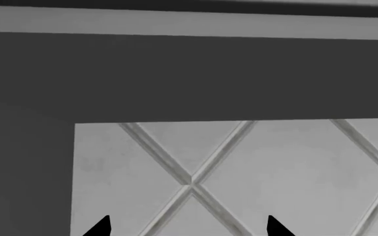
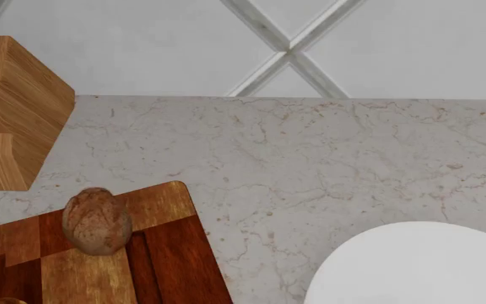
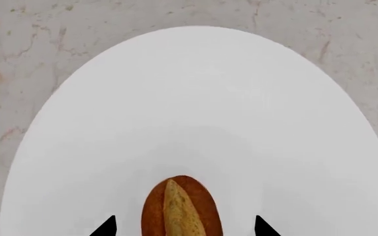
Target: Place all breads on the cutting board.
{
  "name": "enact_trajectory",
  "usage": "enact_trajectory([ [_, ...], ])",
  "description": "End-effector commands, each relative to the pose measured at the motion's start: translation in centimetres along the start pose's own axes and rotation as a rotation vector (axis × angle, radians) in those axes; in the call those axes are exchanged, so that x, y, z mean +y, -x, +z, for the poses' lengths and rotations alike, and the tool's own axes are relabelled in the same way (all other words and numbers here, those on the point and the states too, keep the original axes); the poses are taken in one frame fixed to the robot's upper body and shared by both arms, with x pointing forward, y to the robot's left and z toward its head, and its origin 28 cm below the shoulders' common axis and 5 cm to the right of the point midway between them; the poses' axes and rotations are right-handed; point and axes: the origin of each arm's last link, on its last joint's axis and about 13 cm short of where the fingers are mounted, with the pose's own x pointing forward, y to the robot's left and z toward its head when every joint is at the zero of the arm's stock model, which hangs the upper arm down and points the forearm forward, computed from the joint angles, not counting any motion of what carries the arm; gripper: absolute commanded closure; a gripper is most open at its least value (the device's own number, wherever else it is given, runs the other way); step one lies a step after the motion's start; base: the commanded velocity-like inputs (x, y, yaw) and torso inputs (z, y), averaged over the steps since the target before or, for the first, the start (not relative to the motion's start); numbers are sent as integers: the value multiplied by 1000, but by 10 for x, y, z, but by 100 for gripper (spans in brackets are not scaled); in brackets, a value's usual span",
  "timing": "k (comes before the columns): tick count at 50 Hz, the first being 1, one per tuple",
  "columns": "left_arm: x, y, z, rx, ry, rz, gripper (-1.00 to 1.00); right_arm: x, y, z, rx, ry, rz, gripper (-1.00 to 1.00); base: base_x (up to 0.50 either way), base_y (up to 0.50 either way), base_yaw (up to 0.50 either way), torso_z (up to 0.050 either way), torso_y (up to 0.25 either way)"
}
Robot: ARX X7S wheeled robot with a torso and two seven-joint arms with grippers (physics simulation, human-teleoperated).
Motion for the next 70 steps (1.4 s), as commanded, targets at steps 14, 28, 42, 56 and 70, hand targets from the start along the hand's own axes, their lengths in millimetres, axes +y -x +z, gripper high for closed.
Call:
enact_trajectory([
  [14,-2,0,5,-28,-1,-18,-100,1,-13,-8,18,15,38,-100,0,0,0,0,0],
  [28,0,0,5,-31,5,-4,-100,2,-21,-15,58,19,55,-100,0,0,0,0,0],
  [42,-1,0,5,-29,6,-2,-100,1,-26,-19,68,29,50,100,0,0,0,0,0],
  [56,-2,-3,2,-25,9,-8,-100,23,10,3,-19,237,10,100,0,0,0,0,0],
  [70,0,1,2,-35,24,-5,-100,47,33,27,-63,346,72,100,0,0,0,0,0],
])
